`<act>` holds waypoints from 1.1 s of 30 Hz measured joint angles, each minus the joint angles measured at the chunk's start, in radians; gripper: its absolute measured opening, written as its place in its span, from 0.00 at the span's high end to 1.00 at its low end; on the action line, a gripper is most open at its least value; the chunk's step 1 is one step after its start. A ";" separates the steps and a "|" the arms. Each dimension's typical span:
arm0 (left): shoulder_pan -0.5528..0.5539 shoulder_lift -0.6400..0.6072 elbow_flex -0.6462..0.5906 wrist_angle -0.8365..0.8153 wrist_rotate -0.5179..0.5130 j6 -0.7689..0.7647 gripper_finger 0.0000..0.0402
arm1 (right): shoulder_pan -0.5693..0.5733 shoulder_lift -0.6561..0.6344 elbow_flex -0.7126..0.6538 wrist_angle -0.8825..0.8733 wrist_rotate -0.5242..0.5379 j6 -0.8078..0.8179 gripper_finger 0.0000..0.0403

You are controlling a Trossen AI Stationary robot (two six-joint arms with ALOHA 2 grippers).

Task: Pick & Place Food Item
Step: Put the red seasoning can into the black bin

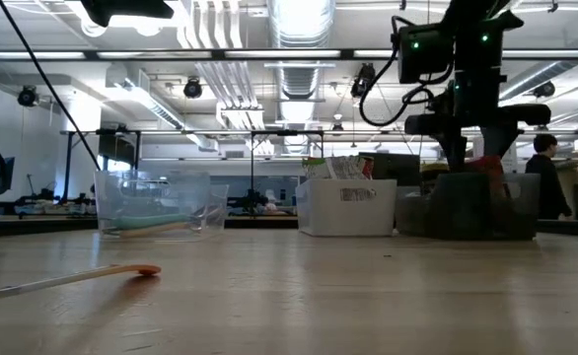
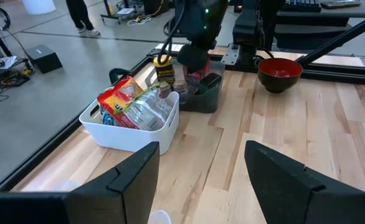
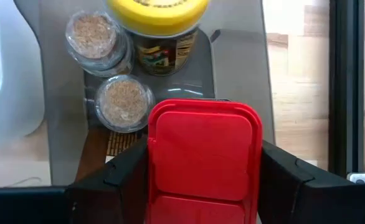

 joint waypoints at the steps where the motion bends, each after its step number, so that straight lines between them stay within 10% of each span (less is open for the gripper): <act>1: 0.000 0.000 0.000 0.000 0.000 0.000 0.41 | 0.000 0.007 0.000 0.001 -0.001 0.000 0.48; 33: 0.000 0.000 -0.002 -0.001 0.008 -0.007 0.41 | -0.082 0.003 0.035 -0.013 0.074 -0.032 0.48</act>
